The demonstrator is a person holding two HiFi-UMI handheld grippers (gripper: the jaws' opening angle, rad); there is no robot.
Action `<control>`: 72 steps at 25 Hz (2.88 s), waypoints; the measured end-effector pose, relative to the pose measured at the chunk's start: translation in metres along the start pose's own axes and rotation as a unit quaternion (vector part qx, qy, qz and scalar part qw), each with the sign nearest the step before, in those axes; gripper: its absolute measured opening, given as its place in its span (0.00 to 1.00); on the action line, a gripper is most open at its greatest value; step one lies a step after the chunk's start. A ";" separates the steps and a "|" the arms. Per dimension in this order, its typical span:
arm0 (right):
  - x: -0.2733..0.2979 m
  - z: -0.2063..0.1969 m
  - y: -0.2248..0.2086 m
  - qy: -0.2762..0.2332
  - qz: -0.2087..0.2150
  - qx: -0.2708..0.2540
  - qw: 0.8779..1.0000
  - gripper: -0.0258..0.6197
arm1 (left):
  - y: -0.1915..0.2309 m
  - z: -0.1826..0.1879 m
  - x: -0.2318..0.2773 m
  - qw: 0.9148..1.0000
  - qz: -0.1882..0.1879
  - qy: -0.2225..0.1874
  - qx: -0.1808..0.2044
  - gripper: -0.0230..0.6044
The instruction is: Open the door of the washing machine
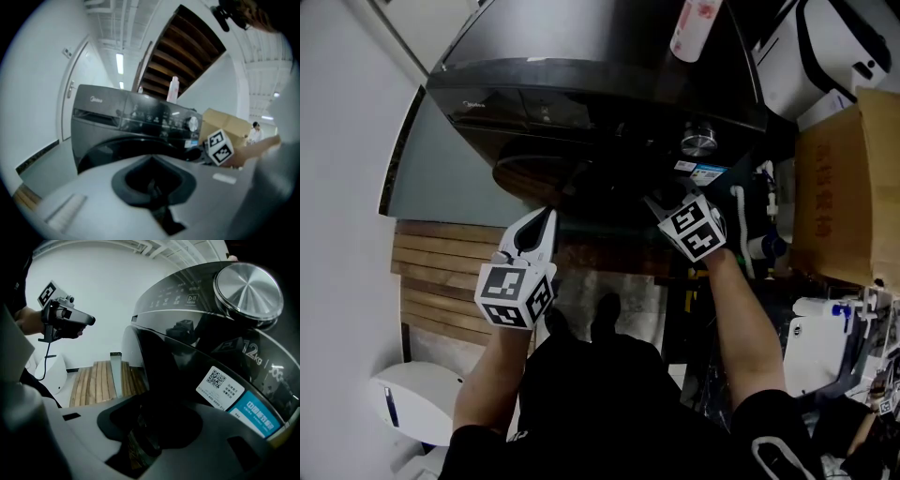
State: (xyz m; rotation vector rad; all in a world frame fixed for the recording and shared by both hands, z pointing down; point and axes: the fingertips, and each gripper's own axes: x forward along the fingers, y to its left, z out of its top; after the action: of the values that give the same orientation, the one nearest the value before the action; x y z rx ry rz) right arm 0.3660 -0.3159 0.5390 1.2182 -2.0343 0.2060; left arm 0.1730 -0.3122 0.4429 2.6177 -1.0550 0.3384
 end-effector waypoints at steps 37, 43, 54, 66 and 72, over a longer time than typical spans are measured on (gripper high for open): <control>-0.049 -0.008 0.130 -0.041 -0.027 0.131 0.990 0.21 | 0.056 -0.025 -0.102 1.000 0.000 -0.016 -0.008 0.05; -0.060 0.003 0.200 -0.048 -0.017 0.140 0.989 0.19 | 0.067 -0.041 -0.153 1.000 0.001 -0.021 -0.012 0.05; -0.053 0.047 0.329 -0.059 0.035 0.114 0.991 0.22 | 0.085 -0.060 -0.242 0.999 0.002 -0.042 -0.008 0.05; -0.024 0.112 0.441 -0.054 0.116 0.051 0.991 0.26 | 0.120 -0.073 -0.314 0.997 0.040 -0.058 -0.030 0.05; -0.011 0.145 0.477 -0.062 0.166 0.030 0.984 0.25 | 0.133 -0.078 -0.333 0.996 0.060 -0.057 -0.035 0.05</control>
State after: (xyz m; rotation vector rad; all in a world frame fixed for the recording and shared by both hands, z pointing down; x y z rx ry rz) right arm -0.0936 -0.1232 0.5361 0.9391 -2.3497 0.3603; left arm -0.1626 -0.1651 0.4318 2.5439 -1.2434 0.1758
